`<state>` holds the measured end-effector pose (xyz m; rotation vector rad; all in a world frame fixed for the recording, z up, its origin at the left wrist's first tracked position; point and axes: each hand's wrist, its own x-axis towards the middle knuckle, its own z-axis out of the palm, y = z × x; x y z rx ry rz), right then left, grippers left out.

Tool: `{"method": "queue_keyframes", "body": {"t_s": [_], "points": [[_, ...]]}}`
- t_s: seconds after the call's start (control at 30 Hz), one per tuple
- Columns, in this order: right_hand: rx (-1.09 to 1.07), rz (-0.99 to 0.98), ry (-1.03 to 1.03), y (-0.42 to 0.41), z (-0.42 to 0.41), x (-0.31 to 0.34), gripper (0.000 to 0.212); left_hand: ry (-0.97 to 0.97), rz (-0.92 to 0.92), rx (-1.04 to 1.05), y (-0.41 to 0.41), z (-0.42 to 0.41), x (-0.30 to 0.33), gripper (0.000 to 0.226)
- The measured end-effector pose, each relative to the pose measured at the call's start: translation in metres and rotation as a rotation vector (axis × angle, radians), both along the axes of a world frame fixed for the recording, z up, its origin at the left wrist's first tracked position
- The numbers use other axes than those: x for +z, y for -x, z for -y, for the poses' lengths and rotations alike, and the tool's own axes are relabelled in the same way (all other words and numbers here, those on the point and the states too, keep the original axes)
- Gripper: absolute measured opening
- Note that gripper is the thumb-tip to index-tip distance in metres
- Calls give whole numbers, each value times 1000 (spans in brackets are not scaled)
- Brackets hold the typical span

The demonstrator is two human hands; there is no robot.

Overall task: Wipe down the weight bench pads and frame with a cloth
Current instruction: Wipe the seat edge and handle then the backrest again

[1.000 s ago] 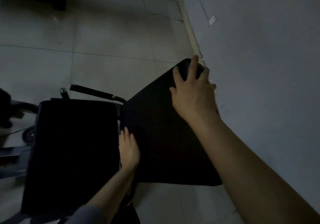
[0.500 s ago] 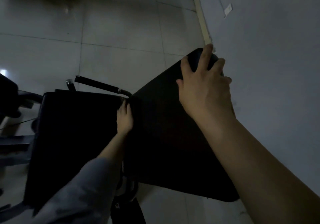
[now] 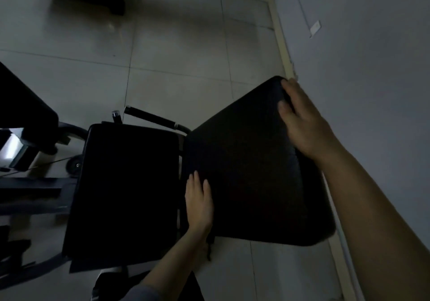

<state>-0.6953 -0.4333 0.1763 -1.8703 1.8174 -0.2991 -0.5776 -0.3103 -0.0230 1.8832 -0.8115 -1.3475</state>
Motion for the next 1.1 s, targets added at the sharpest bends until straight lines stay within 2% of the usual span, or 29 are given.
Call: {"method": "queue_keyframes", "body": {"t_s": [0.07, 0.2, 0.27, 0.33, 0.37, 0.5, 0.67, 0.8, 0.87, 0.97, 1.03, 1.1], "points": [[-66, 193, 19, 6, -4, 0, 46, 140, 24, -88, 5, 41, 31, 52], [-164, 286, 150, 4, -1, -7, 44, 457, 70, -208, 30, 146, 99, 51], [-172, 311, 176, 6, 1, -8, 45, 539, 103, -231, 35, 187, 114, 50], [-150, 317, 181, 7, 3, -9, 47, 542, 187, -296, 36, 205, 111, 48], [-153, 333, 182, 7, 3, -10, 48, 552, 230, -324, 35, 202, 107, 48], [-187, 446, 180, 9, 6, -13, 48, 561, 78, -244, 35, 124, 100, 54], [-290, 568, 125, 12, 7, -9, 50, 635, 125, -430, 47, -26, 113, 54], [-393, 912, 13, 27, 1, -6, 50, 562, 164, -452, 49, -13, 130, 62], [-418, 987, -13, 34, -9, -2, 48, 557, 207, -441, 54, 25, 146, 69], [-453, 984, 49, 39, -25, 2, 37, 534, 469, -540, 65, 96, 168, 67], [-437, 837, 142, 47, -34, 11, 31, 519, 628, -608, 70, 133, 178, 63], [-369, 646, 232, 51, -42, 21, 30, 490, 675, -608, 67, 154, 183, 60]]}}
